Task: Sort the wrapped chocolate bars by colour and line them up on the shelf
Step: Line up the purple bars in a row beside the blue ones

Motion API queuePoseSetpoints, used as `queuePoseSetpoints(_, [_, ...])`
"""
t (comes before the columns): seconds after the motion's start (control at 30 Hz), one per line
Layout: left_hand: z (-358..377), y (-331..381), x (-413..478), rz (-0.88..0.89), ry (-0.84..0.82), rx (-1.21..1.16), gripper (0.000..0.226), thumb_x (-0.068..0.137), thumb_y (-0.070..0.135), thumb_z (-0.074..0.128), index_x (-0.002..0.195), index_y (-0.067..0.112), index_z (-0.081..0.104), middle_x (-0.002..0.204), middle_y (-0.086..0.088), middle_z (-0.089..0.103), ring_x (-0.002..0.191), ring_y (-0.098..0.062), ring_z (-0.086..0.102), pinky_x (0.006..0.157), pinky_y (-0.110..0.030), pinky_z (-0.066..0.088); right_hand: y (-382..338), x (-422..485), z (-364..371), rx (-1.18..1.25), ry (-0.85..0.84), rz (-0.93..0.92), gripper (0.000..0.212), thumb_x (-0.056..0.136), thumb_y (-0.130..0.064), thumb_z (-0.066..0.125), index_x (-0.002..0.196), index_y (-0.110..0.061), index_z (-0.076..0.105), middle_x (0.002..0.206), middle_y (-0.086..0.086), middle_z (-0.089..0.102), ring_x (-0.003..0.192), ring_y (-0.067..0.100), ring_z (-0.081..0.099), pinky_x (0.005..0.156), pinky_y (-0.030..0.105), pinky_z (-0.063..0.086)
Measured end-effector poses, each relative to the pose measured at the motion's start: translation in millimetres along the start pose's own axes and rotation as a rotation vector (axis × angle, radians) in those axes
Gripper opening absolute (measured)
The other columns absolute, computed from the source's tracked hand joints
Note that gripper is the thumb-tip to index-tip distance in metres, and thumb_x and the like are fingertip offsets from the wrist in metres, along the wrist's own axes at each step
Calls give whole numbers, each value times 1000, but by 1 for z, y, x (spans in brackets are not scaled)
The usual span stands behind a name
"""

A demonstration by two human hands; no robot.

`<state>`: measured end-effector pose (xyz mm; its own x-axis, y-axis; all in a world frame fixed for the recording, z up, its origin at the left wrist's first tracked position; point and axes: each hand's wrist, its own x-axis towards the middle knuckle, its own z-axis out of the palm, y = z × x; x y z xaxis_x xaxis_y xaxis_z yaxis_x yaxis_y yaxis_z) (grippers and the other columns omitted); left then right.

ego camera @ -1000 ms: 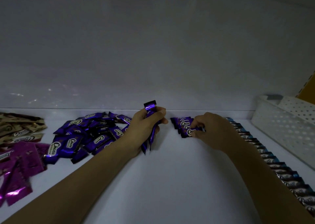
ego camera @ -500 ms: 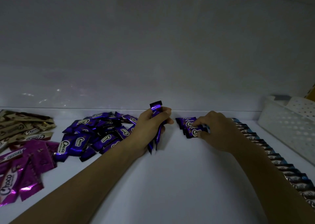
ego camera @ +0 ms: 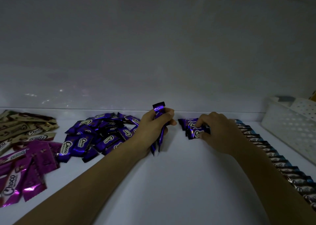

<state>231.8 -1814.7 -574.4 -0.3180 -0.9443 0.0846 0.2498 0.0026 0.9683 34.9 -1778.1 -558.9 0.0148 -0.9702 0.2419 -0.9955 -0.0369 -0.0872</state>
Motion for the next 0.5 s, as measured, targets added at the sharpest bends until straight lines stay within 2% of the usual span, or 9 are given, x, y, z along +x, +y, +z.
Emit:
queuePoseSetpoints(0.3, [-1, -1, 1, 9, -5, -6, 7, 93, 19, 60, 95, 15, 66, 67, 4, 70, 50, 0, 59, 44, -13, 42, -4, 0, 2, -6, 31, 25, 26, 89, -28, 60, 114, -27, 56, 114, 4, 53, 107, 21, 48, 90, 33, 36])
queuePoseSetpoints(0.5, [-1, -1, 1, 15, -4, -2, 7, 93, 18, 60, 95, 14, 65, 66, 4, 70, 51, 0, 59, 45, -13, 42, -4, -1, 2, 0, 24, 14, 20, 90, -27, 58, 110, -28, 59, 112, 3, 54, 106, 20, 49, 93, 34, 38])
